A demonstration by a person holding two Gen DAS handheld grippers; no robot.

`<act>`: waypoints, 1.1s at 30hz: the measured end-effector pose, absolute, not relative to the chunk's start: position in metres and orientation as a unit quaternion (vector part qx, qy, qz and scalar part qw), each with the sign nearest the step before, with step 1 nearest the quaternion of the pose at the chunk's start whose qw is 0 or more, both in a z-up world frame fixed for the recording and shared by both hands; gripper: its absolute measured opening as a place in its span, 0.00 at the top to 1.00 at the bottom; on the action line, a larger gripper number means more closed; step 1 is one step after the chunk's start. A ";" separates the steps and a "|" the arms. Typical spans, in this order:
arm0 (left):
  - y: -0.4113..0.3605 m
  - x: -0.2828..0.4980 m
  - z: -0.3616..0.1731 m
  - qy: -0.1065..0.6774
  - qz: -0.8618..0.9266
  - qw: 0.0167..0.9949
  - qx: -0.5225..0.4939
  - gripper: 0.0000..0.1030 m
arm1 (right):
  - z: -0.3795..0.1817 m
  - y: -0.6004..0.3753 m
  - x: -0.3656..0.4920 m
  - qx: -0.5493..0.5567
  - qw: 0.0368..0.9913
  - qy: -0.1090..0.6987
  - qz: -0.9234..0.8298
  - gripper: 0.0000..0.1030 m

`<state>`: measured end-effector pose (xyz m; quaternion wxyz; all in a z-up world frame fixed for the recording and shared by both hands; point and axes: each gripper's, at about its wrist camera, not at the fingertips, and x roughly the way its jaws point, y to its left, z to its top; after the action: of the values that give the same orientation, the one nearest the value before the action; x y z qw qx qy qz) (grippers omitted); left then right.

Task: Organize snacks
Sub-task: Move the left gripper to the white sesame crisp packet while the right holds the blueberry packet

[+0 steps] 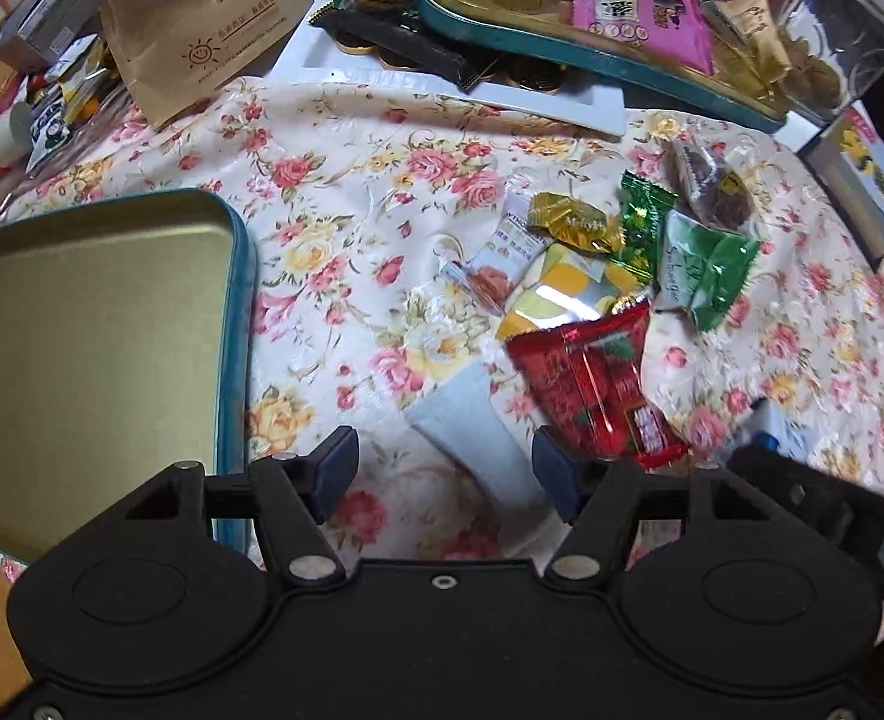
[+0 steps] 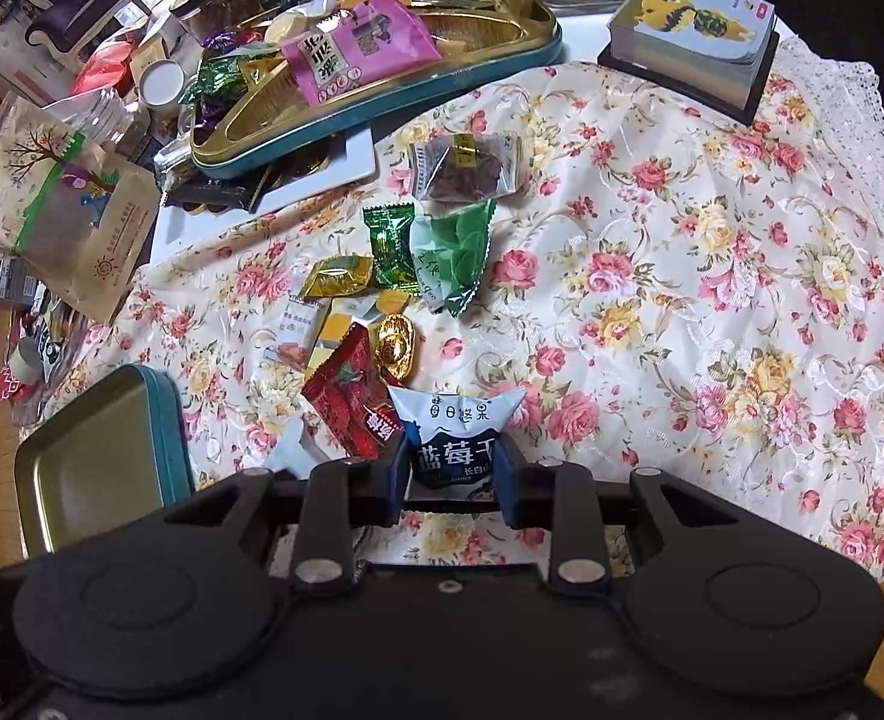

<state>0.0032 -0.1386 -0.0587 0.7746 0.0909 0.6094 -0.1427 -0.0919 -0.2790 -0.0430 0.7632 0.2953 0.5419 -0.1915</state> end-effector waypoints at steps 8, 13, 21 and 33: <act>-0.146 0.001 -0.078 0.634 -0.108 0.759 0.104 0.35 | -0.038 -0.281 -0.095 0.305 0.764 0.538 -0.183 0.69; -0.120 0.002 -0.073 0.633 -0.093 0.763 0.097 0.35 | -0.032 -0.277 -0.094 0.299 0.773 0.532 -0.175 0.69; -0.083 0.006 -0.079 0.652 -0.078 0.750 0.073 0.39 | -0.034 -0.270 -0.093 0.290 0.774 0.536 -0.172 0.69; -0.113 0.018 -0.058 0.569 -0.106 0.806 0.125 0.39 | -0.039 -0.268 -0.092 0.279 0.773 0.544 -0.169 0.69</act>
<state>0.0180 -0.1130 -0.0582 0.8061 0.1254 0.5686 -0.1057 -0.0919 -0.2682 -0.0391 0.7733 0.2792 0.5437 -0.1688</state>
